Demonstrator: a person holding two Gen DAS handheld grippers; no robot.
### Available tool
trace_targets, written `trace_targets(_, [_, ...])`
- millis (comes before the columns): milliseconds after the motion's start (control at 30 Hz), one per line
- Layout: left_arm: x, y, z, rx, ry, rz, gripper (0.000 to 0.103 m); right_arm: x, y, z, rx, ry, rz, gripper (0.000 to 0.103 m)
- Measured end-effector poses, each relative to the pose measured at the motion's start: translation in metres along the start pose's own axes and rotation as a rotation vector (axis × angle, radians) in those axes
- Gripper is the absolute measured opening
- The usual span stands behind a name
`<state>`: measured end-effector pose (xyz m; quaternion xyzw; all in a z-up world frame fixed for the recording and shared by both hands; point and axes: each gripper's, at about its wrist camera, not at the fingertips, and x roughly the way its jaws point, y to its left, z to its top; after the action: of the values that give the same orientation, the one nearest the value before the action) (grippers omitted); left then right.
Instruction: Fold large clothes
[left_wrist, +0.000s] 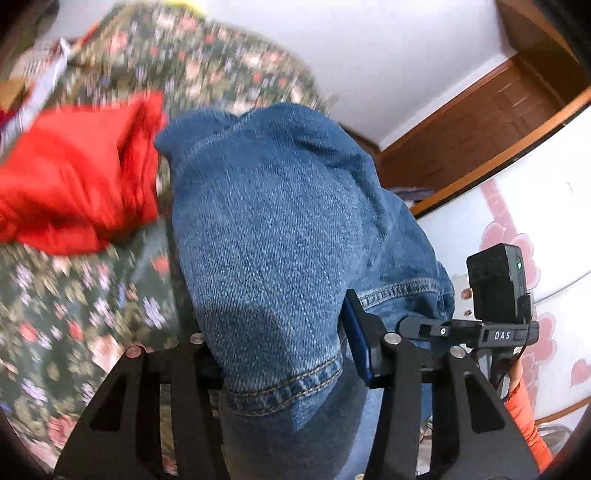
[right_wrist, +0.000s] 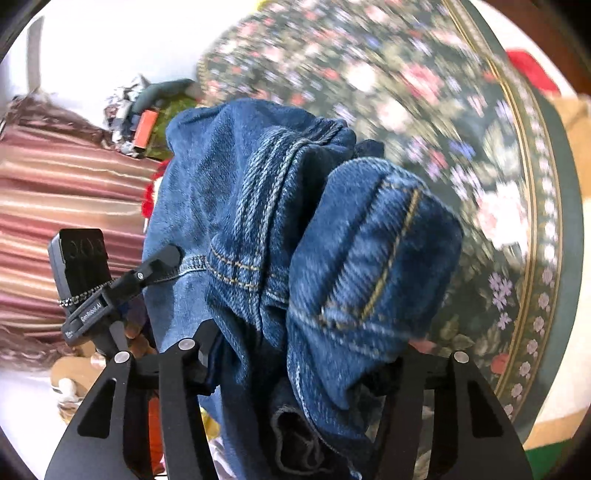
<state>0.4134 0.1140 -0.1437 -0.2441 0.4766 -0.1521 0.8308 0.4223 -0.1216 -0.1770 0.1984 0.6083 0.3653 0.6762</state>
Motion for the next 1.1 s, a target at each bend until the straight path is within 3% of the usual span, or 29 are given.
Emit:
trace_targets(167, [-0.063,-0.004,0.022,0.071,-0.115,0.002,0.05,-0.015,0.052,0.01,-0.093,-0.088,0.023,0.053])
trace_targets(300, [-0.108,0.016,0.039,0.087,-0.181,-0.002,0.05,-0.011,0.09,0.023,-0.162,-0.143,0.022,0.053])
trace_targets(567, [-0.15,0.07,0.083,0.07,-0.242,0.045,0.05,0.021,0.136,0.06,-0.241,-0.165,0.059,0.052])
trace_targets(833, [-0.15,0.132,0.129,0.033,-0.259,0.148,0.05,0.083,0.154,0.104,-0.252,-0.143,0.086,0.052])
trace_targets(1100, [-0.096,0.218,0.16,-0.086,-0.201,0.227,0.05,0.154,0.135,0.134,-0.176,-0.092,0.068,0.052])
